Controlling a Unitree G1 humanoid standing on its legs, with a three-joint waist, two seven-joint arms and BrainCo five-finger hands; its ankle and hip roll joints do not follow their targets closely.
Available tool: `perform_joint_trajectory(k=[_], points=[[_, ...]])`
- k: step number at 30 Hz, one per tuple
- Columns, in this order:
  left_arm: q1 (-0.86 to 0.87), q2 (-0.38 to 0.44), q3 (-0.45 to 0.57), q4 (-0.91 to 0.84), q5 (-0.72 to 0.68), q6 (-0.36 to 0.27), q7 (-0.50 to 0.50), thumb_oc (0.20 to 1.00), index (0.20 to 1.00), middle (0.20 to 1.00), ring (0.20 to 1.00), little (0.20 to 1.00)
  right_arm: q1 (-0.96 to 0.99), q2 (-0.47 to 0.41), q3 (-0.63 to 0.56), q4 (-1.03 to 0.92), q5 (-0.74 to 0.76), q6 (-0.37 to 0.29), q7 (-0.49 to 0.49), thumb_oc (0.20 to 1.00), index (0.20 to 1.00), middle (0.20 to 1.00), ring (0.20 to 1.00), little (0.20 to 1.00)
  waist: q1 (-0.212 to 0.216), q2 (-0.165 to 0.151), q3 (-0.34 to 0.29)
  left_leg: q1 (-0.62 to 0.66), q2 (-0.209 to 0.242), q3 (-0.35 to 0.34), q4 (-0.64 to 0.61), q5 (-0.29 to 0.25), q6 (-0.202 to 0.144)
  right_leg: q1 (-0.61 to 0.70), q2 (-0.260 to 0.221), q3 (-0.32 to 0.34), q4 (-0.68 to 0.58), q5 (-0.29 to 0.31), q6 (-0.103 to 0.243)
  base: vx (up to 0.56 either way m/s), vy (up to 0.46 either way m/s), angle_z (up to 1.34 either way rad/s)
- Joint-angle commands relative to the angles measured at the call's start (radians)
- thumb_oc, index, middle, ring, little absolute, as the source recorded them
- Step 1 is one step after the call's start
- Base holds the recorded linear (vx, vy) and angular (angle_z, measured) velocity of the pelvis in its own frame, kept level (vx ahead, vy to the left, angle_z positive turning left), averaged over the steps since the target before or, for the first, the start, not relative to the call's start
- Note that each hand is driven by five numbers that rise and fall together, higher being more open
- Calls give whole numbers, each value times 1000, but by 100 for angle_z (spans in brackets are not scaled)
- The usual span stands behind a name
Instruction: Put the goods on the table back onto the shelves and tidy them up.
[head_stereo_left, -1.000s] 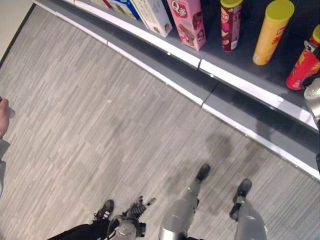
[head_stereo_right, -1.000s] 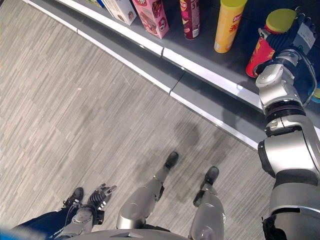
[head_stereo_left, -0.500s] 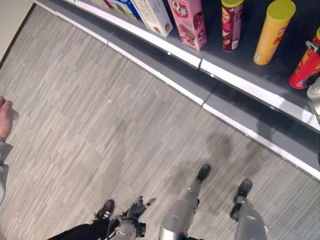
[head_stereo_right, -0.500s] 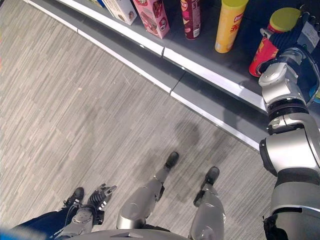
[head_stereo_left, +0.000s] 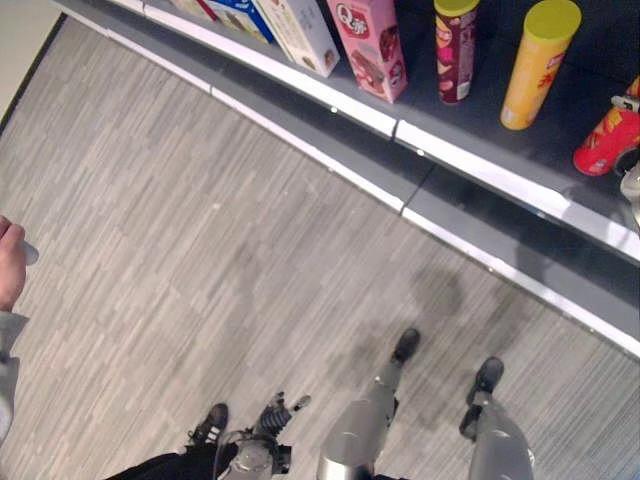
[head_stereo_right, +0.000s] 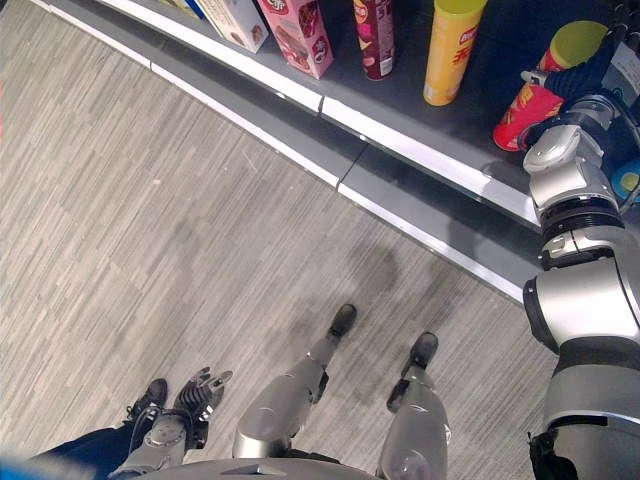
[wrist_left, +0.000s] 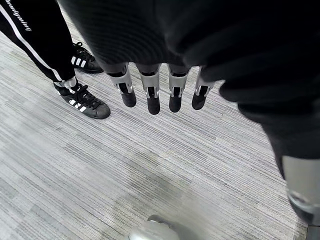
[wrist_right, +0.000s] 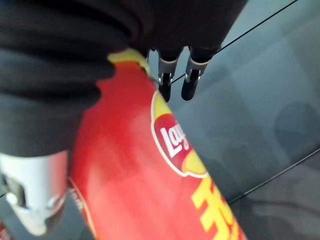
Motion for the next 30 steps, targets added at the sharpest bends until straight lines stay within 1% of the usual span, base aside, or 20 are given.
perform_joint_trajectory(k=[1, 6, 7, 14, 22, 30], points=[[-60, 46, -67, 35, -3, -15, 23, 1000, 1000, 1000, 1000, 1000, -52, -82, 96, -17, -33, -12, -43, 1000, 1000, 1000, 1000, 1000, 17, -47, -11, 24, 55, 144, 3, -70, -42, -59, -77, 88, 71, -64, 77, 0, 0, 0], [-57, 45, -61, 35, -1, -14, 27, 1000, 1000, 1000, 1000, 1000, -31, -85, 84, -43, -44, -7, -51, 1000, 1000, 1000, 1000, 1000, 3, -56, -12, 22, 55, 156, 3, -72, -39, -58, -77, 96, 55, -49, 81, 0, 0, 0], [-56, 46, -61, 35, -1, -14, 27, 1000, 1000, 1000, 1000, 1000, -30, -85, 83, -43, -44, -7, -51, 1000, 1000, 1000, 1000, 1000, 4, -56, -10, 26, 57, 158, 3, -75, -40, -57, -76, 98, 58, -54, 80, -6, 6, -6], [-61, 46, -46, 37, -8, -11, 29, 1000, 1000, 1000, 1000, 1000, 11, -55, 58, -109, -44, -14, -50, 1000, 1000, 1000, 1000, 1000, -6, -75, -12, 26, 64, 173, 5, -75, -37, -54, -71, 106, 35, -39, 82, -8, 7, -9], [-55, 52, -25, 46, -2, -6, 34, 1000, 1000, 1000, 1000, 1000, 67, -14, 36, -204, -90, -4, -42, 1000, 1000, 1000, 1000, 1000, -6, -95, -12, 30, 67, 180, 13, -84, -35, -40, -70, 109, 19, -32, 85, 0, 0, 0], [-50, 53, -17, 42, 0, -3, 29, 1000, 1000, 1000, 1000, 1000, 112, 2, 14, -267, -117, 5, -44, 1000, 1000, 1000, 1000, 1000, -6, -113, -14, 30, 65, 184, 16, -86, -32, -26, -73, 110, 2, -24, 87, 0, 0, 0]])
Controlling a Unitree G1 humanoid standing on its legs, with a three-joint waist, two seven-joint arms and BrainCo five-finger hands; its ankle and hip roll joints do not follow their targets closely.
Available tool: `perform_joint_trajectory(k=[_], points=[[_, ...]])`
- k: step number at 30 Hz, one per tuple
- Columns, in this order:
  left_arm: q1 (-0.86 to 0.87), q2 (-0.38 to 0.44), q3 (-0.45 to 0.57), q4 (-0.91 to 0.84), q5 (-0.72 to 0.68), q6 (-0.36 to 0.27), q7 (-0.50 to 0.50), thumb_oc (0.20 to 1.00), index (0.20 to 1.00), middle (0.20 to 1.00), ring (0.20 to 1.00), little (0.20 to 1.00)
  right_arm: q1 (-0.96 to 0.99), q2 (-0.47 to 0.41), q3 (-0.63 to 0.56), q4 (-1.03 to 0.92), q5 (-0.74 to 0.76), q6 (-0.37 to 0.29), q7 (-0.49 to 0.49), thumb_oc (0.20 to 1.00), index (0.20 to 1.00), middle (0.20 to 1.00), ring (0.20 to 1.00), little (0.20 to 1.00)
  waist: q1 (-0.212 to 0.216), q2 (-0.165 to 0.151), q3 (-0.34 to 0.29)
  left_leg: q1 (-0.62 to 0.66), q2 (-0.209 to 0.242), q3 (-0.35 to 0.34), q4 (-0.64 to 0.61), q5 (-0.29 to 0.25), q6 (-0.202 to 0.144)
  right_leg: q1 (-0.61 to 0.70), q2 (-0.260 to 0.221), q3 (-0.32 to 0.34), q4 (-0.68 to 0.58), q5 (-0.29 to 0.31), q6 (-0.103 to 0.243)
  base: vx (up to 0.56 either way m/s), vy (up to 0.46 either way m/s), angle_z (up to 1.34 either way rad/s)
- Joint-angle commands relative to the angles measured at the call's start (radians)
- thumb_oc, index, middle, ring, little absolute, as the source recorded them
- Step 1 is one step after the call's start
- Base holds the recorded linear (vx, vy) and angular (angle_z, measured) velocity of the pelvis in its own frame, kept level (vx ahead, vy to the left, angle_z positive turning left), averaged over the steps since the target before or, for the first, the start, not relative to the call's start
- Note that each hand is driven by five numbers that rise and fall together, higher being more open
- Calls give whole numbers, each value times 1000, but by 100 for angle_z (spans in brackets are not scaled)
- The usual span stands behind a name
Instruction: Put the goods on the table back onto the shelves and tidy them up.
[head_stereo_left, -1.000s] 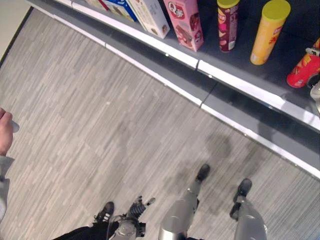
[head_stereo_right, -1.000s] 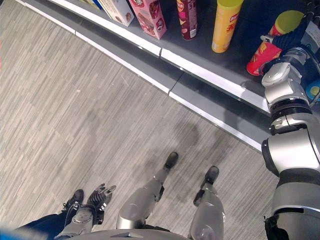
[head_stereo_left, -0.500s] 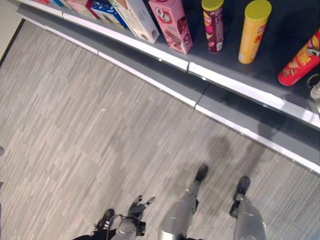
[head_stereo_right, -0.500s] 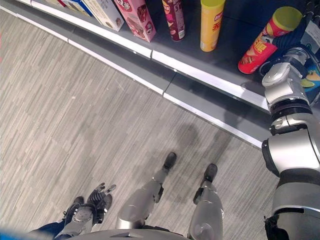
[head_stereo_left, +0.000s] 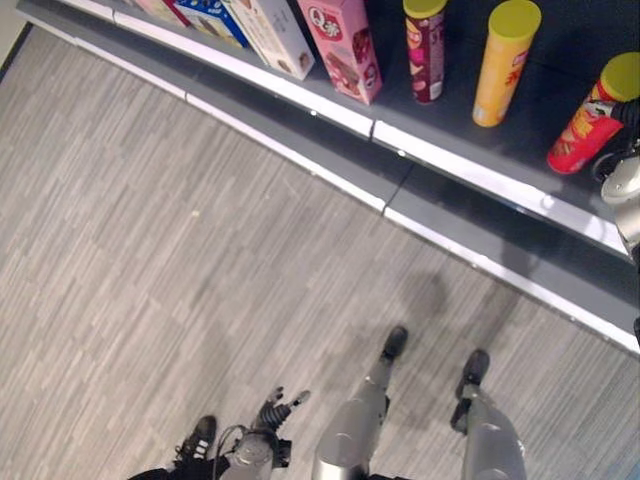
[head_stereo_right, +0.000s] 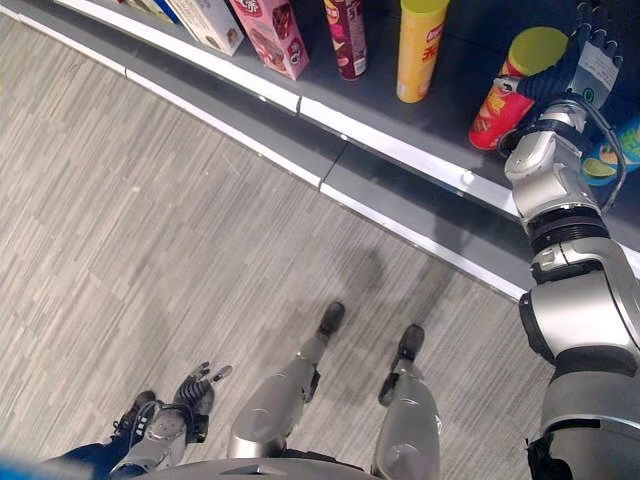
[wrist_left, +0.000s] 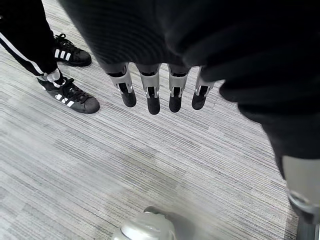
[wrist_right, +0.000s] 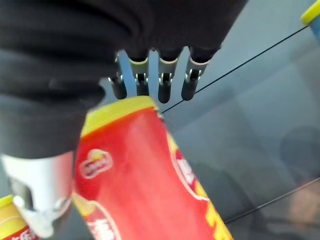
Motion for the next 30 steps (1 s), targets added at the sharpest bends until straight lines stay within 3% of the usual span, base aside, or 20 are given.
perform_joint_trajectory(k=[1, 6, 8, 10, 13, 16, 17, 18, 20, 22, 25, 28, 30], points=[[-22, 53, -16, 26, -1, -3, 19, 1000, 1000, 1000, 1000, 1000, 39, -9, 10, -110, -65, -6, -43, 1000, 1000, 1000, 1000, 1000, 15, -71, -27, 31, 48, 154, 17, -92, -29, -5, -85, 85, -13, -32, 99, -13, 31, -1], [-8, 51, 11, 16, 8, 6, 19, 1000, 1000, 1000, 1000, 1000, 138, -14, -58, -290, -130, 0, -57, 1000, 1000, 1000, 1000, 1000, 1, -96, -32, 38, 49, 165, 22, -102, -25, 7, -83, 92, -32, -22, 101, -4, 17, -1], [5, 49, 48, 9, 25, 19, 20, 1000, 1000, 1000, 1000, 1000, 287, -2, -166, -493, -183, -9, -62, 1000, 1000, 1000, 1000, 1000, -18, -130, -41, 49, 51, 184, 28, -116, -18, 22, -81, 106, -59, -4, 105, 3, 42, -1], [10, 47, 59, 6, 26, 22, 23, 1000, 1000, 1000, 1000, 1000, 341, 10, -201, -554, -185, -19, -56, 1000, 1000, 1000, 1000, 1000, -25, -139, -42, 51, 51, 190, 32, -119, -17, 25, -79, 110, -65, 1, 106, 3, 32, -8], [45, 51, 114, 0, 56, 43, 11, 1000, 1000, 1000, 1000, 1000, 584, 117, -283, -784, 28, -160, 115, 1000, 1000, 1000, 1000, 1000, -63, -193, -55, 69, 59, 234, 54, -146, -6, 36, -75, 137, -96, 26, 110, 6, 58, -17], [79, 72, 182, 6, 83, 59, -38, 1000, 1000, 1000, 1000, 1000, 784, 175, -308, -866, 359, -264, 377, 1000, 1000, 1000, 1000, 1000, -89, -243, -58, 99, 60, 282, 87, -182, 7, 51, -69, 172, -112, 47, 118, -6, 86, -35], [79, 73, 182, 6, 83, 59, -38, 1000, 1000, 1000, 1000, 1000, 786, 176, -310, -867, 359, -264, 378, 1000, 1000, 1000, 1000, 1000, -89, -245, -60, 96, 58, 283, 87, -179, 8, 48, -71, 173, -114, 49, 118, -9, 180, -55], [93, 81, 229, 36, 99, 67, -76, 1000, 1000, 1000, 1000, 1000, 895, 210, -311, -865, 549, -271, 546, 1000, 1000, 1000, 1000, 1000, -109, -274, -72, 119, 51, 319, 96, -197, 17, 56, -72, 196, -129, 64, 128, -3, 184, -52], [101, 85, 254, 57, 118, 66, -105, 1000, 1000, 1000, 1000, 1000, 975, 233, -317, -853, 666, -269, 648, 1000, 1000, 1000, 1000, 1000, -127, -295, -85, 143, 42, 347, 103, -213, 25, 60, -72, 222, -139, 80, 138, -9, 243, -51], [111, 90, 265, 68, 124, 58, -119, 1000, 1000, 1000, 1000, 1000, 1023, 240, -321, -840, 742, -249, 722, 1000, 1000, 1000, 1000, 1000, -145, -315, -96, 156, 25, 364, 110, -227, 34, 51, -74, 253, -143, 101, 149, -41, 243, -74], [112, 92, 274, 72, 121, 47, -138, 1000, 1000, 1000, 1000, 1000, 1080, 210, -335, -808, 743, -226, 768, 1000, 1000, 1000, 1000, 1000, -174, -346, -94, 182, -5, 387, 138, -256, 55, 43, -77, 314, -150, 144, 175, -56, 249, -63], [97, 113, 265, 73, 131, 38, -147, 1000, 1000, 1000, 1000, 1000, 1093, 173, -360, -747, 717, -216, 761, 1000, 1000, 1000, 1000, 1000, -200, -376, -79, 192, -13, 417, 170, -273, 74, 22, -71, 361, -135, 200, 188, -95, 168, -62], [82, 126, 265, 83, 137, 39, -147, 1000, 1000, 1000, 1000, 1000, 1086, 151, -379, -713, 691, -211, 737, 1000, 1000, 1000, 1000, 1000, -210, -382, -67, 193, 7, 446, 178, -267, 80, 5, -66, 342, -109, 207, 188, -173, 104, -93]])
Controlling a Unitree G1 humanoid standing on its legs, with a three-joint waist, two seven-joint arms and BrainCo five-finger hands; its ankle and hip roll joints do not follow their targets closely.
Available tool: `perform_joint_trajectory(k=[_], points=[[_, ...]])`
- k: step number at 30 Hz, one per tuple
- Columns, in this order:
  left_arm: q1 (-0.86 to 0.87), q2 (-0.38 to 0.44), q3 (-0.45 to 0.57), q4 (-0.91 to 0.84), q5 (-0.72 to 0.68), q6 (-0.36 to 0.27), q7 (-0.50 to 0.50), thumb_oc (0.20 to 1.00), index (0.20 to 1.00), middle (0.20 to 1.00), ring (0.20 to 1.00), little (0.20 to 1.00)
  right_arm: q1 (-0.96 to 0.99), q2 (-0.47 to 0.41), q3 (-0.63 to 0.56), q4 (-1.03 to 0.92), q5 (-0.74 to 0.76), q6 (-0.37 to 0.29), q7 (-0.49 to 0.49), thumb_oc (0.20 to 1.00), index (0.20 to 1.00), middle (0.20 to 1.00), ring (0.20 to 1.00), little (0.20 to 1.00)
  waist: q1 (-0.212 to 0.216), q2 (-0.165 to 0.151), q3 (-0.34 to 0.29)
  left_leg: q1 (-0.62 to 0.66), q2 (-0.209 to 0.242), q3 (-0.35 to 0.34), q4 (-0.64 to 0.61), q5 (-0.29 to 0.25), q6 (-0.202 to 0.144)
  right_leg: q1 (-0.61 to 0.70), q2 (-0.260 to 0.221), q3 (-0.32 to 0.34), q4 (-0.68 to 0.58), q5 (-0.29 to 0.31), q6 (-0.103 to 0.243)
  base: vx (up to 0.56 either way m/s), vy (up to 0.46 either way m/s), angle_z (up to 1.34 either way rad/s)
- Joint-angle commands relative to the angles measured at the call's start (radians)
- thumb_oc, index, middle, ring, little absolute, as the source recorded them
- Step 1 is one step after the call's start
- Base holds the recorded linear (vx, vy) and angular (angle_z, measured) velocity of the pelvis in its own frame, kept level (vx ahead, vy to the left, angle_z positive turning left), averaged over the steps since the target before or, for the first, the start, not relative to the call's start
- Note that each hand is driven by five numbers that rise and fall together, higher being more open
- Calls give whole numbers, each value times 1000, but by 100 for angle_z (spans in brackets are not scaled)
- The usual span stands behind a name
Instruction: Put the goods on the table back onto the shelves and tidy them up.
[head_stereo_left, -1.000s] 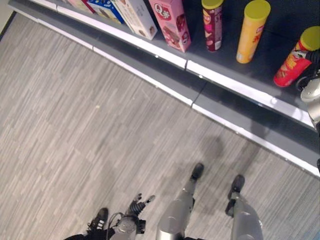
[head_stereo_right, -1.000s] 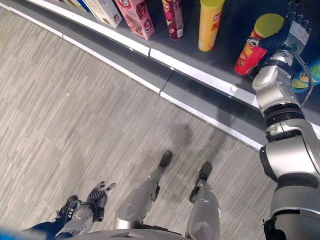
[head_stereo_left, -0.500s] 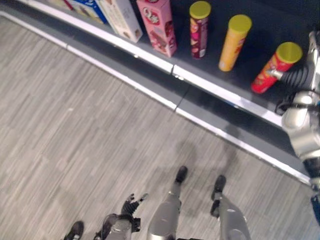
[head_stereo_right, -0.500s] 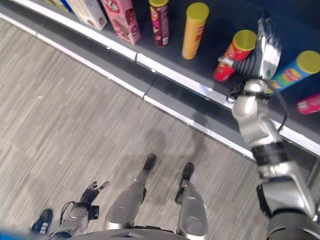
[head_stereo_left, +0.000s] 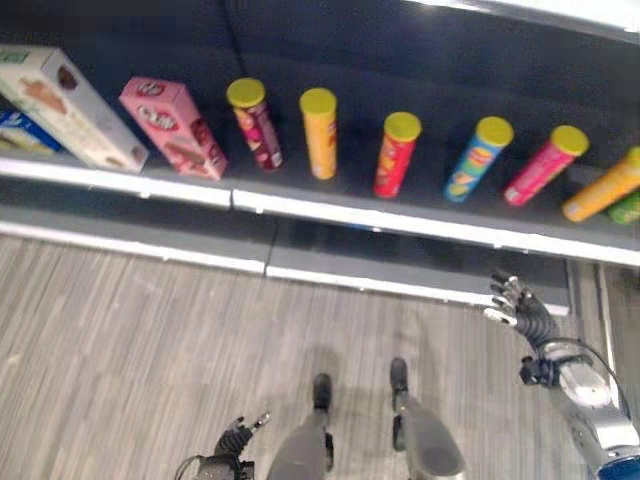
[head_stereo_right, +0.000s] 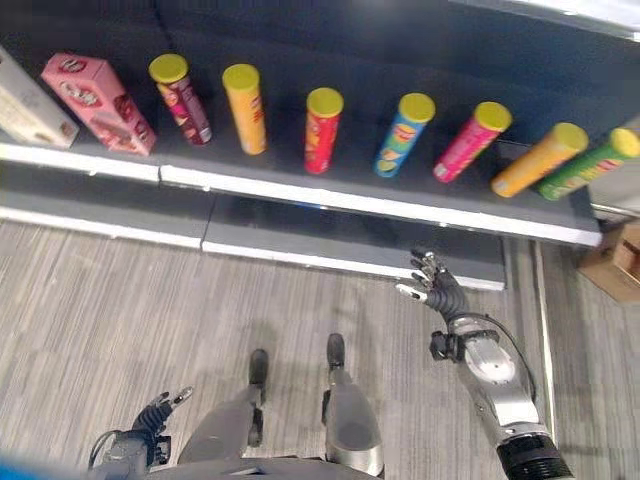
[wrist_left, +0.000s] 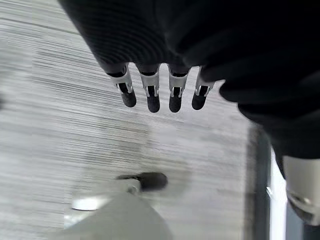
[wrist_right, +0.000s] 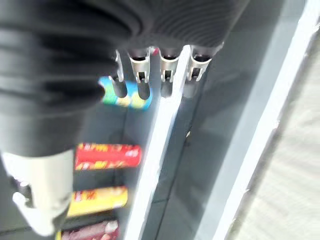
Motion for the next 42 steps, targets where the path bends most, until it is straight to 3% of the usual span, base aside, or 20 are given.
perform_joint_trajectory(k=[1, 3, 6, 9, 12, 13, 14, 16, 17, 18, 21, 23, 25, 28, 29, 30, 31, 34, 36, 42], points=[[38, 75, -3, -7, 33, -19, -3, 1000, 1000, 1000, 1000, 1000, -85, -82, -51, 12, -6, -35, -29, 1000, 1000, 1000, 1000, 1000, 2, -3, -15, -11, 63, 27, 124, -157, -16, -110, -54, -55, 90, 0, 56, -168, 101, -87], [36, 76, 9, -12, 26, -16, 4, 1000, 1000, 1000, 1000, 1000, -55, -129, -130, 37, -27, -38, -61, 1000, 1000, 1000, 1000, 1000, 4, 5, -28, -26, 98, 58, 131, -146, -12, -77, -75, -113, 154, -60, 23, -210, 60, -93], [44, 79, 18, -23, 14, -17, 7, 1000, 1000, 1000, 1000, 1000, -39, -159, -182, 46, -47, -42, -83, 1000, 1000, 1000, 1000, 1000, 16, 9, -51, -46, 131, 91, 141, -140, -18, -29, -116, -163, 176, -77, 12, -159, -48, -78], [50, 75, 42, -25, 6, -16, 23, 1000, 1000, 1000, 1000, 1000, -24, -182, -258, 19, -63, -51, -114, 1000, 1000, 1000, 1000, 1000, 45, 1, -105, -80, 197, 170, 153, -121, -41, 58, -205, -236, 186, -34, 23, -124, -152, -114], [55, 74, 58, -25, -8, -17, 34, 1000, 1000, 1000, 1000, 1000, -25, -176, -305, 9, -69, -54, -147, 1000, 1000, 1000, 1000, 1000, 59, -12, -128, -86, 226, 204, 149, -109, -60, 87, -245, -277, 162, 38, 43, -84, -285, -96], [51, 78, 76, -15, -15, -17, 43, 1000, 1000, 1000, 1000, 1000, -28, -184, -352, -19, -71, -51, -176, 1000, 1000, 1000, 1000, 1000, 65, -29, -151, -89, 260, 242, 141, -90, -93, 101, -242, -311, 113, 61, 61, -63, -655, -131], [55, 76, 77, -14, -15, -11, 42, 1000, 1000, 1000, 1000, 1000, -28, -188, -374, -45, -62, -44, -189, 1000, 1000, 1000, 1000, 1000, 68, -35, -161, -80, 284, 256, 135, -70, -115, 105, -217, -319, 87, 30, 65, -22, -660, -124], [52, 72, 75, 0, -19, -14, 46, 1000, 1000, 1000, 1000, 1000, -40, -203, -382, -41, -50, -47, -196, 1000, 1000, 1000, 1000, 1000, 66, -32, -163, -74, 304, 264, 131, -56, -132, 106, -197, -317, 79, 2, 63, 20, -294, -90], [54, 69, 74, 4, -22, -12, 43, 1000, 1000, 1000, 1000, 1000, -34, -209, -394, -54, -49, -44, -199, 1000, 1000, 1000, 1000, 1000, 65, -25, -163, -61, 325, 268, 122, -46, -145, 105, -179, -321, 75, -47, 54, 47, -417, -70], [52, 58, 68, 10, -15, -10, 44, 1000, 1000, 1000, 1000, 1000, -36, -224, -409, -70, -41, -45, -215, 1000, 1000, 1000, 1000, 1000, 57, -6, -162, -47, 372, 266, 106, -10, -172, 118, -123, -321, 50, -142, 31, 63, -547, -50], [54, 36, 57, -7, -23, -6, 47, 1000, 1000, 1000, 1000, 1000, -53, -226, -421, -88, -61, -58, -262, 1000, 1000, 1000, 1000, 1000, 44, 31, -156, -29, 426, 274, 91, 70, -199, 141, -39, -318, 13, -197, -8, 37, -409, -22], [37, 21, 42, -18, -26, -6, 53, 1000, 1000, 1000, 1000, 1000, -63, -226, -430, -91, -83, -64, -302, 1000, 1000, 1000, 1000, 1000, 38, 56, -146, -33, 442, 272, 70, 161, -213, 162, -2, -332, -20, -209, -27, -17, -272, -10], [23, 9, 37, -26, -34, -10, 58, 1000, 1000, 1000, 1000, 1000, -75, -229, -424, -96, -104, -59, -320, 1000, 1000, 1000, 1000, 1000, 37, 61, -136, -37, 416, 246, 57, 155, -203, 163, 7, -332, -34, -216, -40, -68, -203, 4], [46, -15, 19, -42, -47, -16, 57, 1000, 1000, 1000, 1000, 1000, -143, -231, -359, -87, -129, -63, -329, 1000, 1000, 1000, 1000, 1000, 63, 45, -131, -38, 257, 62, 99, -18, -144, 143, 11, -290, -42, -200, -47, -50, -165, -22], [45, -15, 20, -42, -47, -16, 57, 1000, 1000, 1000, 1000, 1000, -144, -231, -358, -86, -129, -63, -329, 1000, 1000, 1000, 1000, 1000, 61, 44, -132, -42, 255, 61, 100, -16, -143, 141, 9, -291, -43, -199, -47, 19, -139, -100], [64, -26, -2, -30, -34, -16, 50, 1000, 1000, 1000, 1000, 1000, -216, -231, -295, -33, -134, -58, -332, 1000, 1000, 1000, 1000, 1000, 87, 45, -141, -43, 102, -41, 122, -110, -101, 128, 30, -241, -46, -182, -52, 20, -97, -86], [64, -26, -1, -30, -34, -17, 50, 1000, 1000, 1000, 1000, 1000, -218, -232, -292, -32, -134, -59, -332, 1000, 1000, 1000, 1000, 1000, 87, 45, -140, -42, 101, -39, 125, -113, -100, 129, 30, -240, -45, -183, -51, 29, -100, -92], [67, -23, -19, -11, -5, -9, 38, 1000, 1000, 1000, 1000, 1000, -248, -227, -272, -9, -138, -53, -335, 1000, 1000, 1000, 1000, 1000, 93, 59, -142, -64, 6, -84, 129, -126, -69, 110, 49, -204, -41, -173, -53, -8, 17, -62], [63, -23, -28, 17, 22, -4, 34, 1000, 1000, 1000, 1000, 1000, -268, -220, -258, -4, -142, -56, -336, 1000, 1000, 1000, 1000, 1000, 89, 70, -141, -61, -18, -89, 117, -119, -57, 106, 66, -185, -31, -177, -52, -6, 48, -8], [30, -11, -54, 45, 69, -1, 35, 1000, 1000, 1000, 1000, 1000, -247, -211, -276, 1, -173, -39, -331, 1000, 1000, 1000, 1000, 1000, 57, 84, -157, 10, 0, -60, 41, -92, -37, 102, 64, -168, 23, -189, -49, 6, 143, -16]])
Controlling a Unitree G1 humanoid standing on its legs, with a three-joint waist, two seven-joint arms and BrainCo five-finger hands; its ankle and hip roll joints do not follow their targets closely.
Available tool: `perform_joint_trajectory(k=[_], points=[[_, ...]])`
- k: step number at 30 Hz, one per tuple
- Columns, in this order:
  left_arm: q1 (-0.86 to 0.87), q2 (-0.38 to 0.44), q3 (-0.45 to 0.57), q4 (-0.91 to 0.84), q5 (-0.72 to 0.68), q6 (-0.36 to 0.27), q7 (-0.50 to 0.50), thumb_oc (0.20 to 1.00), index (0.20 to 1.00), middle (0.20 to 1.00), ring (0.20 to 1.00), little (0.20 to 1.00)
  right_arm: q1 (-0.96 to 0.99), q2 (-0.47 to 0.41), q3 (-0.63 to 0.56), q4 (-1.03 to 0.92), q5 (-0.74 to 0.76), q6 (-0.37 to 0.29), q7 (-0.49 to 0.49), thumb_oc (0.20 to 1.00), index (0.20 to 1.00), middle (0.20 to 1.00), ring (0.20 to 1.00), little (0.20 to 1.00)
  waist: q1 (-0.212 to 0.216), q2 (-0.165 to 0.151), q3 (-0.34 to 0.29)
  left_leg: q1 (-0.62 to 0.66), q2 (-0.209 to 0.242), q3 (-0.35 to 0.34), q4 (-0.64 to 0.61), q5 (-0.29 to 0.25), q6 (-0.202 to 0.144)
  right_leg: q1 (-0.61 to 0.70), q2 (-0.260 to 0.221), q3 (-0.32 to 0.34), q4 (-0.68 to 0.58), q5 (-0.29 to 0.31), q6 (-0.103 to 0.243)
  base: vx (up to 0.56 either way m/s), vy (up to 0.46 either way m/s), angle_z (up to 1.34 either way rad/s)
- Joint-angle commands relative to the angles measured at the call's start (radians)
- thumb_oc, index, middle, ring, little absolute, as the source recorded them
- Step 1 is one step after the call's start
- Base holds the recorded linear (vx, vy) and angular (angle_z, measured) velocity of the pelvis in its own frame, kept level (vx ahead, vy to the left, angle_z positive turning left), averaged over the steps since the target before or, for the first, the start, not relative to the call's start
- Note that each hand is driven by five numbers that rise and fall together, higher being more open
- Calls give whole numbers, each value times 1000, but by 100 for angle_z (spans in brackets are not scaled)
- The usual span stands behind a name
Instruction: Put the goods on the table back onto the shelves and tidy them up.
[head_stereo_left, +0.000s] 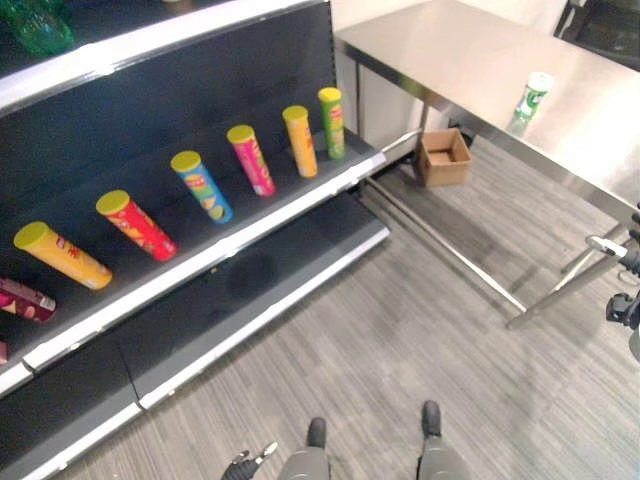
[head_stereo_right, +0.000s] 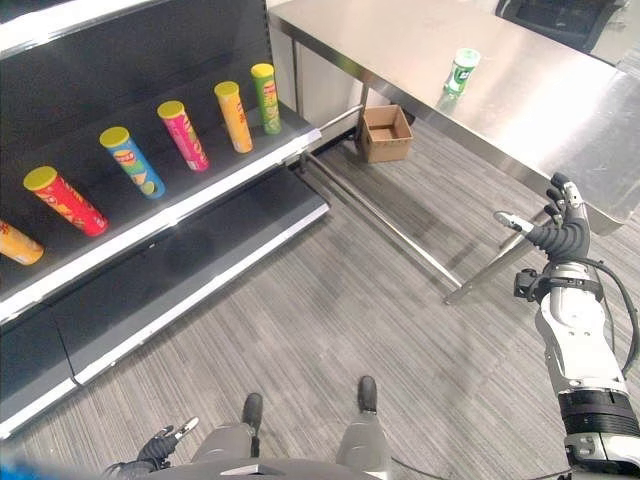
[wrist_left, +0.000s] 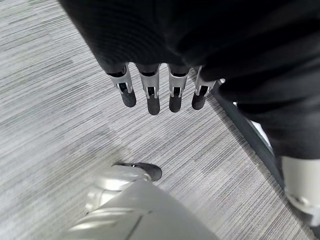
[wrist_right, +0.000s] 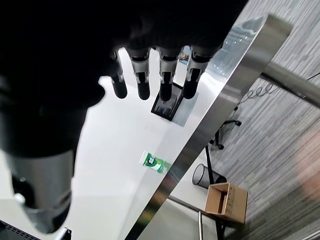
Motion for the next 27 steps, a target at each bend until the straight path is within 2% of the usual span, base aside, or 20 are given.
perform_joint_trajectory(k=[1, 8, 10, 12, 13, 21, 27], points=[[-29, 34, -29, -17, 35, -11, 4, 1000, 1000, 1000, 1000, 1000, -77, -46, -40, -18, -29, -39, -21, 1000, 1000, 1000, 1000, 1000, 2, 22, -5, 31, -63, 42, -25, -61, 57, 46, 177, -93, 90, -126, -71, 0, 131, -5], [-55, 51, -12, -7, 41, -12, 27, 1000, 1000, 1000, 1000, 1000, -57, -6, -54, 3, -22, -40, -32, 1000, 1000, 1000, 1000, 1000, 0, 10, 14, 64, -66, 66, -62, -55, 77, 0, 164, -72, 198, -142, -51, -7, 91, -10], [-51, 69, -9, 3, 61, -7, 25, 1000, 1000, 1000, 1000, 1000, -78, 2, -32, 7, -42, -38, -31, 1000, 1000, 1000, 1000, 1000, 16, 16, 29, 53, -42, 100, -37, -66, 80, -10, 133, -133, 251, -160, -43, -60, -9, -20], [-45, 75, -6, 1, 68, -4, 27, 1000, 1000, 1000, 1000, 1000, -90, -7, -18, 14, -44, -40, -20, 1000, 1000, 1000, 1000, 1000, 28, 18, 29, 38, -28, 118, -13, -70, 78, 19, 103, -176, 265, -172, -57, -49, -57, -31], [-13, 36, -13, -42, 54, 26, 25, 1000, 1000, 1000, 1000, 1000, -46, -62, -18, 94, -200, 67, -14, 1000, 1000, 1000, 1000, 1000, 52, 28, -64, 107, 64, 118, -34, -72, -10, 144, 99, -185, 87, -183, -59, -35, -43, -28], [2, 20, -26, -80, 33, 34, 17, 1000, 1000, 1000, 1000, 1000, -42, -57, -16, 99, -212, 82, -24, 1000, 1000, 1000, 1000, 1000, 55, 25, -68, 121, 83, 96, -33, -70, -21, 179, 123, -203, 70, -204, -79, 23, -72, -2], [13, 27, -1, -81, 21, 36, 11, 1000, 1000, 1000, 1000, 1000, -39, -60, -21, 71, -223, 68, -20, 1000, 1000, 1000, 1000, 1000, 59, 23, -60, 122, 100, 86, -6, -77, -30, 174, 141, -197, 86, -223, -96, 41, -102, -2]])
